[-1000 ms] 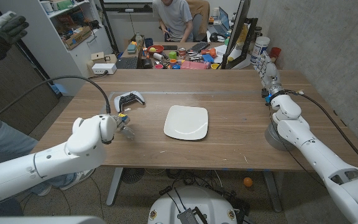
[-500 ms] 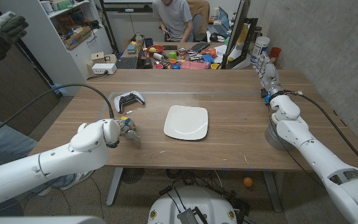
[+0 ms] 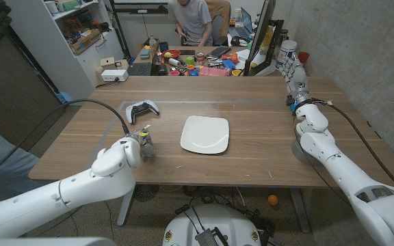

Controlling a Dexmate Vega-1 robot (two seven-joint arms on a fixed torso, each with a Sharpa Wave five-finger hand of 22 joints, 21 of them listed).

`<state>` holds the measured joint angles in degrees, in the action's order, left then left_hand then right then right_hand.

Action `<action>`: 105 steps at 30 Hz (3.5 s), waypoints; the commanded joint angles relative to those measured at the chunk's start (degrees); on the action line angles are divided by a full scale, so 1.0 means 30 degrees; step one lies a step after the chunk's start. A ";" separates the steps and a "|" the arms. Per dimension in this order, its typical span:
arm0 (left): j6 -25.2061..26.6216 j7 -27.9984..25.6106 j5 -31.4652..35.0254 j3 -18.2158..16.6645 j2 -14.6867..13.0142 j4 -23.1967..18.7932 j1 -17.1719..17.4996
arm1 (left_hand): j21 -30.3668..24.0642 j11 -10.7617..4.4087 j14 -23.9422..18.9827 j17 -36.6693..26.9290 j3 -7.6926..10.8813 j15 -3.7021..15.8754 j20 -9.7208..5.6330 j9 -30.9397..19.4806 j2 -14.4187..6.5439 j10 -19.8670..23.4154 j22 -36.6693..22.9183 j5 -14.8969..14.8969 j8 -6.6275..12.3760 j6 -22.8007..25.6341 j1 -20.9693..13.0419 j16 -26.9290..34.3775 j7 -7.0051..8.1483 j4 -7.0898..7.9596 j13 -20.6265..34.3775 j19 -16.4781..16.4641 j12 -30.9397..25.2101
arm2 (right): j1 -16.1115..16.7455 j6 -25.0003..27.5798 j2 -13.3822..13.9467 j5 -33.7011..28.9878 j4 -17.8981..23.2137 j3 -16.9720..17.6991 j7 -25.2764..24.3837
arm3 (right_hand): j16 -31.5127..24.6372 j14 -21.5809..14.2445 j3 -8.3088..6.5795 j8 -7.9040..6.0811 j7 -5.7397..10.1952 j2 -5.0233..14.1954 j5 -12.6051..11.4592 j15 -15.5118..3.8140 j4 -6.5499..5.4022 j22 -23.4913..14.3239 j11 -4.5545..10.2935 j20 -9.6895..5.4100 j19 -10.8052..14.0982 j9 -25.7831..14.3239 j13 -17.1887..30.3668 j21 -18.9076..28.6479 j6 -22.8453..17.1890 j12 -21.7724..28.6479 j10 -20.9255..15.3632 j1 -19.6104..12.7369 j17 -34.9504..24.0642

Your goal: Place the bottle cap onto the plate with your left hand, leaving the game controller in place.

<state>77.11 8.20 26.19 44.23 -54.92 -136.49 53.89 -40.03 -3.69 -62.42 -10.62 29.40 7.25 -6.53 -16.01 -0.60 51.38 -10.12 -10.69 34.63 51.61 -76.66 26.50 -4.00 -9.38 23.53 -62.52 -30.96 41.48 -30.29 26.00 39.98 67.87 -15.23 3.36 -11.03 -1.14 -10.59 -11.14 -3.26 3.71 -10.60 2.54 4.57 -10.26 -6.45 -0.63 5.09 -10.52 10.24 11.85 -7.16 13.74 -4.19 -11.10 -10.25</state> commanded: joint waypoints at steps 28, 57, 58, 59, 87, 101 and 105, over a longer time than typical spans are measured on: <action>-0.0971 -0.9097 -0.3608 -0.0406 0.0433 -0.2628 -0.2021 | 0.0056 -0.0788 -0.1341 -0.0665 0.0784 0.1239 0.0430 0.0303 -0.0026 0.0934 0.0173 -0.0303 0.0210 0.0532 0.0195 -0.0603 0.0114 0.0390 0.1238 0.0116 0.0035 | 0.1875 0.0645 0.1477 0.0230 0.2610 0.0844 -0.0004 | 0.0066 -0.0107 0.0230 -0.0003 -0.0050 -0.0285 -0.0181 0.0232 -0.0054 -0.0065 -0.0119 0.0173 0.0188 -0.0052 0.0093 0.0069 0.0033 -0.0136 -0.0101 0.0198 -0.0086; -1.1659 0.0507 -0.1072 0.5828 0.7050 1.2329 -1.3086 | 0.0595 -0.1305 -0.0191 -0.1220 0.1118 0.1299 0.0575 0.0543 -0.0063 0.1005 0.0133 -0.0280 0.0282 0.0707 0.0609 -0.1398 0.0788 0.0470 0.1874 0.1170 0.0346 | 0.1592 -0.0537 0.0852 -0.0030 0.1916 0.1490 -0.1136 | 0.0065 -0.0211 0.0229 -0.0033 -0.0084 -0.0229 -0.0231 0.0240 -0.0020 -0.0068 -0.0092 0.0140 0.0245 -0.0054 0.0097 0.0025 -0.0081 -0.0179 -0.0253 0.0184 -0.0069; -1.1721 0.0734 -0.1015 0.5850 0.7032 1.2345 -1.3062 | 0.0599 -0.1324 -0.0177 -0.1234 0.1121 0.1280 0.0583 0.0551 -0.0066 0.0993 0.0132 -0.0277 0.0275 0.0691 0.0615 -0.1409 0.0777 0.0471 0.1872 0.1178 0.0367 | 0.1510 -0.0504 0.0827 -0.0084 0.1878 0.1467 -0.1214 | 0.0066 -0.0213 0.0230 -0.0031 -0.0076 -0.0229 -0.0233 0.0239 -0.0019 -0.0068 -0.0071 0.0149 0.0240 -0.0054 0.0097 0.0021 -0.0079 -0.0183 -0.0251 0.0185 -0.0069; -1.1750 0.0940 -0.1011 0.5792 0.6946 1.2258 -1.2979 | 0.0606 -0.1324 -0.0193 -0.1244 0.1123 0.1288 0.0594 0.0559 -0.0060 0.0979 0.0132 -0.0276 0.0275 0.0697 0.0617 -0.1410 0.0782 0.0466 0.1890 0.1191 0.0374 | 0.1418 -0.0479 0.0808 -0.0146 0.1824 0.1435 -0.1264 | 0.0066 -0.0213 0.0231 -0.0033 -0.0085 -0.0229 -0.0233 0.0238 -0.0018 -0.0068 -0.0064 0.0147 0.0237 -0.0054 0.0097 0.0019 -0.0083 -0.0185 -0.0249 0.0185 -0.0069; -1.1525 0.4358 -0.1975 0.4614 0.5436 1.0896 -1.0989 | 0.0858 -0.1339 -0.0254 -0.1583 0.1235 0.1159 0.0892 0.0614 -0.0082 0.1129 0.0119 -0.0271 0.0352 0.0697 0.0756 -0.1627 0.0819 0.0417 0.2201 0.1665 0.0569 | -0.1081 -0.0786 -0.0637 -0.0588 -0.0782 0.0266 -0.0728 | 0.0071 -0.0246 0.0240 -0.0017 -0.0063 -0.0193 -0.0258 0.0258 0.0006 -0.0072 -0.0086 0.0160 0.0192 -0.0055 0.0101 -0.0038 -0.0075 -0.0246 -0.0303 0.0187 -0.0066; -1.2315 0.8065 -0.2175 0.7002 0.6929 1.3632 -1.3148 | 0.2835 0.0330 0.6095 -0.1052 -0.0681 -0.1847 0.3589 0.1198 0.1124 -0.5293 0.0021 -0.0074 -0.3408 -0.7128 0.5117 -0.4710 0.0437 0.2001 0.0840 0.5788 0.5320 | -0.0889 -0.1129 -0.0749 -0.0269 -0.1251 0.0403 -0.0576 | 0.0028 -0.0402 0.0251 -0.0040 -0.0038 -0.0184 -0.0264 0.0273 0.0016 -0.0072 -0.0096 0.0177 0.0226 -0.0056 0.0102 -0.0042 -0.0156 -0.0246 -0.0402 0.0196 -0.0067; -1.2382 0.9065 -0.2165 0.7196 0.6704 1.3435 -1.3621 | 0.6154 0.2381 1.4010 -0.0600 -0.2609 -0.5854 0.6382 0.1278 0.1609 -1.2072 -0.0003 0.0234 -0.7096 -1.3346 0.8252 -0.5485 -0.0324 0.3050 0.0267 1.0558 0.6825 | -0.0788 -0.1100 -0.0657 -0.0236 -0.1029 0.0436 -0.0576 | 0.0019 -0.0442 0.0254 -0.0044 -0.0030 -0.0180 -0.0264 0.0278 0.0017 -0.0072 -0.0090 0.0190 0.0224 -0.0056 0.0103 -0.0048 -0.0177 -0.0245 -0.0435 0.0200 -0.0068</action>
<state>40.56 25.52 20.16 61.08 -35.44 -99.40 18.36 -26.47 0.12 -36.97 -12.81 23.99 1.33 6.40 -12.08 2.97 24.24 -10.45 -10.17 17.65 18.85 -56.16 10.67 -4.20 -1.70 27.93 -40.66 -12.04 38.66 -33.15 23.97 38.74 64.70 -14.14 1.36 -10.80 -1.86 -10.05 -11.14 -3.27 3.19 -11.05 3.27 4.66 -10.26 -6.57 -0.31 5.37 -10.52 10.24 11.85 -7.16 13.30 -5.15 -10.58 -10.25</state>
